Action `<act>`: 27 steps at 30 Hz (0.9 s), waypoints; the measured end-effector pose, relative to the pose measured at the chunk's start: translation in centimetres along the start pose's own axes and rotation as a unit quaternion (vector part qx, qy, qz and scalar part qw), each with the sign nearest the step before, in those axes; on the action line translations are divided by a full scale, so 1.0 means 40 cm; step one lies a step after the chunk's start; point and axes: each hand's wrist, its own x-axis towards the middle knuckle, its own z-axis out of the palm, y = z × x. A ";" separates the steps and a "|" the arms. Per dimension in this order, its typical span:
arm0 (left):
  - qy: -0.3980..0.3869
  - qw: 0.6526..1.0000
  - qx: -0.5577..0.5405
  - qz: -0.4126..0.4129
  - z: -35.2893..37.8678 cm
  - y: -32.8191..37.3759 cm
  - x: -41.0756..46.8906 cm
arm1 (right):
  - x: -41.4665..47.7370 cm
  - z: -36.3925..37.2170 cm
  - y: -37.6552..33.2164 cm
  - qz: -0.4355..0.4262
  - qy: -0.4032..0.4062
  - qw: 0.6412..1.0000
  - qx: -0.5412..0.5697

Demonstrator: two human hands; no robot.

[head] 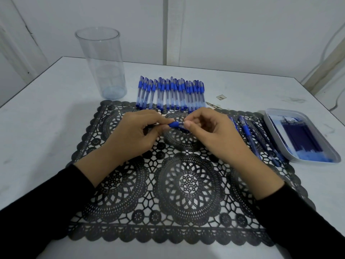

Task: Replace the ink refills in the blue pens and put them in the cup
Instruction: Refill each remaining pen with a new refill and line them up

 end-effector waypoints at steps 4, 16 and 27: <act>-0.003 1.000 0.002 -0.013 -0.001 -0.005 -0.003 | 0.005 -0.008 0.010 0.000 0.003 1.000 -0.004; 0.019 0.998 0.027 -0.060 0.004 -0.017 -0.004 | 0.070 -0.008 0.045 0.033 0.045 0.989 -0.136; 0.021 0.997 0.034 -0.070 0.008 -0.021 0.003 | 0.076 -0.023 0.050 0.087 -0.006 0.982 -0.168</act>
